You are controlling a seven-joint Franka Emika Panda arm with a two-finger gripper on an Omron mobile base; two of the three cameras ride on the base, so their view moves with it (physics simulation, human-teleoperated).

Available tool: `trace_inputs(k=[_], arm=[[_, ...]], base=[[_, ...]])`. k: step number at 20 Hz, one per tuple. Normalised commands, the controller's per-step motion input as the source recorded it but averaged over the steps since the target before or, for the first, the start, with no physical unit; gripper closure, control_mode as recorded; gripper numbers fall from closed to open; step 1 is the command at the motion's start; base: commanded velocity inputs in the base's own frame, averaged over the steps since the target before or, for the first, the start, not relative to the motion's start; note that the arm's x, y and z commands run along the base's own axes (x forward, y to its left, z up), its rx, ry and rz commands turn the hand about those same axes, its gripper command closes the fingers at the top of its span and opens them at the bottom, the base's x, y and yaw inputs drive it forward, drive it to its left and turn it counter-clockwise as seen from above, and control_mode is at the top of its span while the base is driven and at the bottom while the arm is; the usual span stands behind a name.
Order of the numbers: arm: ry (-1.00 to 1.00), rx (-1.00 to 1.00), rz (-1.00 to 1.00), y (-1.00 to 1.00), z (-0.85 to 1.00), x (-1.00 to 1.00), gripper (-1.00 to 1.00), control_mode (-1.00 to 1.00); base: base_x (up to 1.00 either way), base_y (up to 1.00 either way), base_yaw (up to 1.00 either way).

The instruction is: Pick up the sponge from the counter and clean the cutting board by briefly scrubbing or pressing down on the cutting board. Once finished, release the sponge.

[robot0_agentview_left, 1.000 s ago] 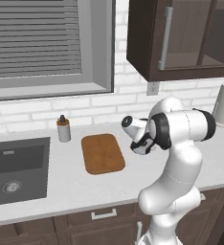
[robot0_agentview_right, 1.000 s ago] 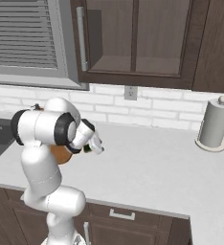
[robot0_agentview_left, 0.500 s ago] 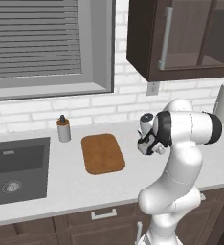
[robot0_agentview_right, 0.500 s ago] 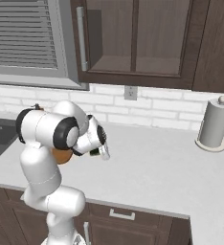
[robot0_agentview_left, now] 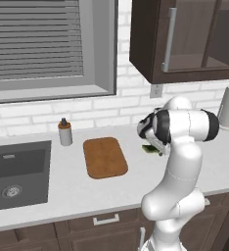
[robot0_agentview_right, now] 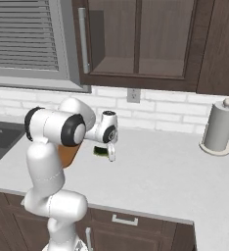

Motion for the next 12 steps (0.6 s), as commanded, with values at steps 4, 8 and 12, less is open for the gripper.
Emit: trace_inputs(k=[4,8,12], arm=[[-0.10,0.02,0.00,0.00,-0.29,-0.22,-1.00,-1.00],[-0.16,0.00,0.00,0.00,0.00,-0.43,-1.00,-1.00],[-0.02,0.00,0.00,0.05,0.00,-0.08,-1.00,-1.00]], base=[[0.00,0.00,0.00],[0.00,0.00,0.00],[0.00,0.00,0.00]])
